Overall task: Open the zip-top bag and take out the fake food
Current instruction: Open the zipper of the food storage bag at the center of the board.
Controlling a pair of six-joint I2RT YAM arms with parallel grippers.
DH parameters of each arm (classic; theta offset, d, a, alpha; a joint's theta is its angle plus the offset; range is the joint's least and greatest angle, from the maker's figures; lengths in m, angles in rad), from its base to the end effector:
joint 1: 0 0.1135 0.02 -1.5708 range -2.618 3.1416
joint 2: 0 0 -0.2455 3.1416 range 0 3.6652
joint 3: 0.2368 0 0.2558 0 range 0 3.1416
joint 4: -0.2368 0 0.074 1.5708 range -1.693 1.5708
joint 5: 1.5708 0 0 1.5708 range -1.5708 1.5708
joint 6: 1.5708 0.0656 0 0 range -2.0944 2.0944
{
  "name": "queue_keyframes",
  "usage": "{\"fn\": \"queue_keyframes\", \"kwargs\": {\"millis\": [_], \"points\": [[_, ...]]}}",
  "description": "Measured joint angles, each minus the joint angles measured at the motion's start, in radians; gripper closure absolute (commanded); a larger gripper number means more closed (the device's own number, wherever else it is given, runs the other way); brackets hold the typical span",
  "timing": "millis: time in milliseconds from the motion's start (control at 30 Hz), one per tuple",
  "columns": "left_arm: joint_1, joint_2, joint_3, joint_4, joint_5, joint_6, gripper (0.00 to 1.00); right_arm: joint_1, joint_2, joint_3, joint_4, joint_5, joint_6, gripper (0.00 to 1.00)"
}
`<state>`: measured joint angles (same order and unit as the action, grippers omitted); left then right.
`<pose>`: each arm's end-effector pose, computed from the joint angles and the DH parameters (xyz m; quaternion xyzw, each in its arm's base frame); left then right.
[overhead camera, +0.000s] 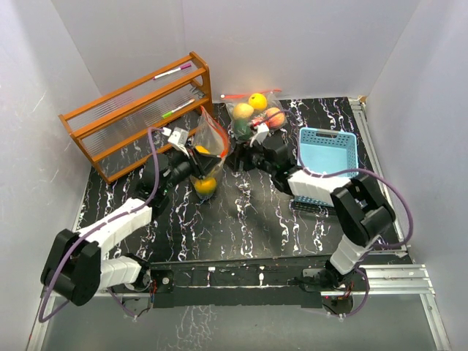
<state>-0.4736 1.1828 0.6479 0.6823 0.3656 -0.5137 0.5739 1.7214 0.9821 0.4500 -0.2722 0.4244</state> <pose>0.2611 -0.1602 0.2855 0.1248 0.6449 -0.4574 0.5995 0.3368 0.2388 0.1939 -0.1402 0.7860 0.3790 0.4679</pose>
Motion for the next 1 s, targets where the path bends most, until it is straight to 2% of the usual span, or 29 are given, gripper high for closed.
{"fn": "queue_keyframes", "kwargs": {"millis": [133,233,433,633,733,900,1000], "points": [[0.000,0.097,-0.090,0.042,0.001,-0.018,1.00,-0.008,-0.127,-0.150,-0.026,0.073,-0.004,0.31],[0.000,0.150,-0.113,0.061,0.011,-0.030,1.00,-0.016,-0.190,-0.189,-0.045,0.113,0.000,0.31],[0.000,0.154,-0.121,0.105,0.016,-0.044,1.00,-0.027,-0.264,-0.163,-0.058,0.158,0.008,0.30],[0.000,0.142,-0.121,0.125,0.017,-0.048,1.00,-0.032,-0.174,-0.028,-0.056,0.170,0.003,0.32],[0.000,0.137,-0.123,0.124,0.018,-0.048,1.00,-0.033,-0.087,0.025,-0.056,0.167,-0.002,0.43],[0.000,0.099,-0.125,0.099,0.016,-0.044,1.00,-0.034,-0.001,0.039,-0.085,0.169,-0.008,0.50],[0.000,0.069,-0.126,0.084,0.009,-0.043,1.00,-0.035,0.000,0.042,-0.088,0.170,-0.024,0.68]]}}
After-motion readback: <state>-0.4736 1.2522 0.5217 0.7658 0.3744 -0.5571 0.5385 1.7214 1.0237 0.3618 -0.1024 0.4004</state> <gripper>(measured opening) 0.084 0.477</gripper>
